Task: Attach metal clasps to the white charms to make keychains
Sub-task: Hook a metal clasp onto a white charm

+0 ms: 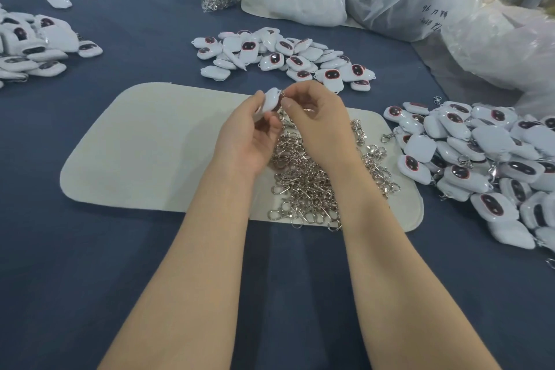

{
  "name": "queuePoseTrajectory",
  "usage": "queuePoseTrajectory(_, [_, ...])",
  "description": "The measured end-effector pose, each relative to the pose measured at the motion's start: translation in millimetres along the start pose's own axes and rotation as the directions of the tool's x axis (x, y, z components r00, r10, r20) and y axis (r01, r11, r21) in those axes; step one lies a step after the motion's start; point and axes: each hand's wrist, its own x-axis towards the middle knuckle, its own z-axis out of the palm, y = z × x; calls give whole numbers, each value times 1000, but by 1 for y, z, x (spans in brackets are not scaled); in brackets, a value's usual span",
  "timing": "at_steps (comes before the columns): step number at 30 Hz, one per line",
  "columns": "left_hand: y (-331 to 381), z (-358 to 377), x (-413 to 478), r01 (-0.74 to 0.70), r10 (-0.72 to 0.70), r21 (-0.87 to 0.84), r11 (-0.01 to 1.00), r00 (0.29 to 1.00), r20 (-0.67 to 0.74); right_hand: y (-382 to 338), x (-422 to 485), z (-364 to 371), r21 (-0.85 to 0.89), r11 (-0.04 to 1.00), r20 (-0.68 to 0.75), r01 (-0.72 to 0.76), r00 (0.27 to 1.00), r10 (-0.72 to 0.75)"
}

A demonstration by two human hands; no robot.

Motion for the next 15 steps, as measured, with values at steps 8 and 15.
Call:
queuePoseTrajectory(8, [-5, -1, 4, -310, 315, 327, 893, 948, 38, 2, 0, 0, -158, 987, -34, 10, 999, -15])
queuePoseTrajectory(15, [-16, -8, 0, -713, 613, 699, 60, 579, 537, 5, 5, -4, -189, 970, 5, -156, 987, 159])
